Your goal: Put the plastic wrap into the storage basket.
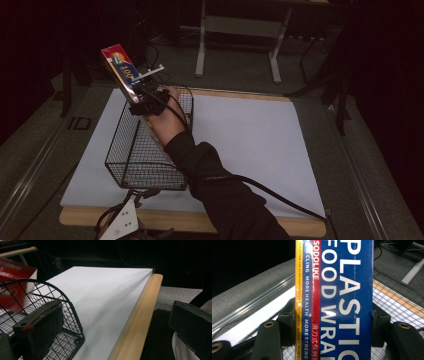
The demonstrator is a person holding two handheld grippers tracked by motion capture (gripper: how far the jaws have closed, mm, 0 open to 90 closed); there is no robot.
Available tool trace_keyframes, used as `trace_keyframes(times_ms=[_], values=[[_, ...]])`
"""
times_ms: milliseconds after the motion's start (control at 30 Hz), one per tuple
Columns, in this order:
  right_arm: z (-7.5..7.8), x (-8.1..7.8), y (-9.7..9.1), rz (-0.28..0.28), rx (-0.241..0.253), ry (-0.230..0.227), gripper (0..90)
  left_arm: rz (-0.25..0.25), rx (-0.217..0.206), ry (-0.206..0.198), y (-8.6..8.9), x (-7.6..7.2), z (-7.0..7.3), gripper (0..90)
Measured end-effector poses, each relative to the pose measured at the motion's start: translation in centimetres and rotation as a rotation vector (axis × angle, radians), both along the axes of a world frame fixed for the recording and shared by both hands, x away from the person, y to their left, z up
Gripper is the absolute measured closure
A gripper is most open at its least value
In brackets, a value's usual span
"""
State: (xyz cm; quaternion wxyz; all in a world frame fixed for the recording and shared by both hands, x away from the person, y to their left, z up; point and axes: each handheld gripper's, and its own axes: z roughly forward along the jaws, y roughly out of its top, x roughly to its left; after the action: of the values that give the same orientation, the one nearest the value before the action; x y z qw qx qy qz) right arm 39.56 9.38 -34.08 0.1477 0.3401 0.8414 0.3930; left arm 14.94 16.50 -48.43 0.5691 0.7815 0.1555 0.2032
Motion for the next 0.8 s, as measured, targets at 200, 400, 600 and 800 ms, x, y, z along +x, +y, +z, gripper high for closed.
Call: trace_keyframes(times_ms=[200,400,600,800], values=[[-1.8,0.1,0.6,-0.020,0.014,-0.001,39.6,0.000,0.004,-0.001,0.1,0.0,0.0,0.1],[-4.2,0.4,1.2,-0.043,0.000,0.043,39.6,-0.003,0.008,0.000,0.0,0.0,0.0,0.1],[-6.1,0.5,1.3,-0.042,-0.059,0.060,39.5,-0.002,0.011,-0.001,0.1,0.0,0.0,0.1],[-6.8,0.7,0.8,-0.039,-0.072,0.071,39.4,-0.004,0.013,-0.001,0.1,0.0,-0.1,0.2]])
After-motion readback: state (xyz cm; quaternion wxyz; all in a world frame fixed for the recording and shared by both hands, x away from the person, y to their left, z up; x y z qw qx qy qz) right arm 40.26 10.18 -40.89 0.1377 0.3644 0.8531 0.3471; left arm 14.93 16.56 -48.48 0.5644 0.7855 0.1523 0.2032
